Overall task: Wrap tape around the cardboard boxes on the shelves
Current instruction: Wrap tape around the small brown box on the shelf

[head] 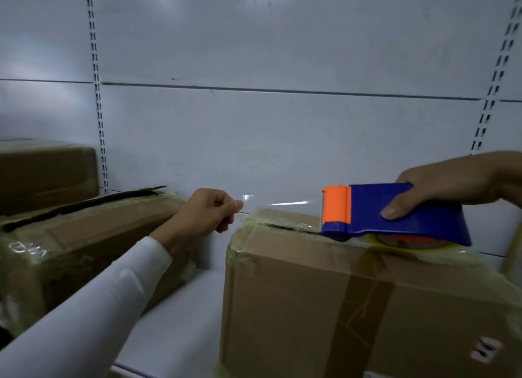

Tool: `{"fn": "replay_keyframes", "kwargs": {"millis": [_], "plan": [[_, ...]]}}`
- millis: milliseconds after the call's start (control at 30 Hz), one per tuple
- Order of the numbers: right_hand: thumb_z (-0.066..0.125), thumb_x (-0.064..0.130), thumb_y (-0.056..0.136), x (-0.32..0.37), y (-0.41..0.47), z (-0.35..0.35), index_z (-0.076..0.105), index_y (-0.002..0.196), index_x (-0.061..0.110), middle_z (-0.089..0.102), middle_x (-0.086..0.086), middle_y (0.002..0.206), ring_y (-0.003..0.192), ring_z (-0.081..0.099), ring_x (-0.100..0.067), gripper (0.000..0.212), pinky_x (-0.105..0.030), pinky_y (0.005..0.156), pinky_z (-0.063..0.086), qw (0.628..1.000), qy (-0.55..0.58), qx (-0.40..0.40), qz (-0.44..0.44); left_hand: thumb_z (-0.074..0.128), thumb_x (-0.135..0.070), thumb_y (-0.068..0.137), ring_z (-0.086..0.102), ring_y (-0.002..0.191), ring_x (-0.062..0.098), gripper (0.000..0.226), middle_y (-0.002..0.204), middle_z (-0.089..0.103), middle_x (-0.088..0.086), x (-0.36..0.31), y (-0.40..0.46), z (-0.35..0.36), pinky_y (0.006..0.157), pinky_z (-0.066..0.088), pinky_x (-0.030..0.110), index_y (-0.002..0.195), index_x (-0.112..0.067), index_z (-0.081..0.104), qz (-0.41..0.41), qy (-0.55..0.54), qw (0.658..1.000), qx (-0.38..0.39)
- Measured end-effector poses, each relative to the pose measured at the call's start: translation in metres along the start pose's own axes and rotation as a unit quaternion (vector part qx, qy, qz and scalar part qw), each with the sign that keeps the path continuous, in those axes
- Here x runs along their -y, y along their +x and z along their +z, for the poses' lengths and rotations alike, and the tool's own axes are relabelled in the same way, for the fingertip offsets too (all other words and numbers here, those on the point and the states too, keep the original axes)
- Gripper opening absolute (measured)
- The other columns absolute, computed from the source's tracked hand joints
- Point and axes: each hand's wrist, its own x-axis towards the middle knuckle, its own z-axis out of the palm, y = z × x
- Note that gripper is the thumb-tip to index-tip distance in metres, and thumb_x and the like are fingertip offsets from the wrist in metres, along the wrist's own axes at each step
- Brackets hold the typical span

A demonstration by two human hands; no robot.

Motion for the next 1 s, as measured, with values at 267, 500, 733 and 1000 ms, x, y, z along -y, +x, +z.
{"fn": "replay_keyframes", "kwargs": {"millis": [267, 500, 733, 1000], "plan": [[0.074, 0.057, 0.05, 0.004, 0.014, -0.004, 0.066, 0.109, 0.006, 0.074, -0.013, 0.1, 0.079, 0.071, -0.021, 0.078, -0.024, 0.064, 0.056, 0.999, -0.01, 0.022, 0.036, 0.064, -0.018, 0.09, 0.045, 0.048, 0.014, 0.034, 0.053, 0.053, 0.003, 0.001, 0.004, -0.006, 0.052, 0.042, 0.026, 0.06, -0.005, 0.057, -0.075, -0.031, 0.995, 0.065], [0.074, 0.058, 0.054, 0.001, 0.025, -0.004, 0.072, 0.097, 0.01, 0.075, -0.012, 0.094, 0.074, 0.071, -0.02, 0.065, -0.025, 0.063, 0.053, 0.998, -0.006, 0.044, 0.038, 0.064, -0.018, 0.09, 0.05, 0.054, 0.018, 0.037, 0.055, 0.055, 0.006, 0.012, 0.006, -0.005, 0.051, 0.043, 0.026, 0.055, -0.01, 0.059, -0.087, -0.028, 0.993, 0.071], [0.073, 0.06, 0.052, -0.001, 0.028, -0.002, 0.069, 0.105, 0.009, 0.075, -0.011, 0.099, 0.08, 0.071, -0.021, 0.073, -0.024, 0.065, 0.054, 0.998, -0.008, 0.047, 0.038, 0.075, -0.033, 0.075, 0.053, 0.058, 0.02, 0.037, 0.06, 0.057, 0.012, 0.023, 0.008, 0.004, 0.056, 0.044, 0.028, 0.049, -0.012, 0.06, -0.165, -0.074, 0.974, 0.137], [0.072, 0.055, 0.06, 0.001, 0.024, 0.001, 0.073, 0.088, 0.014, 0.075, -0.008, 0.086, 0.069, 0.07, -0.016, 0.05, -0.024, 0.061, 0.051, 0.999, 0.007, 0.039, 0.033, 0.079, -0.039, 0.075, 0.065, 0.061, 0.014, 0.063, 0.093, 0.064, 0.015, 0.012, -0.005, 0.007, 0.049, 0.052, 0.028, 0.118, -0.008, 0.046, -0.156, 0.078, 0.984, -0.029]]}}
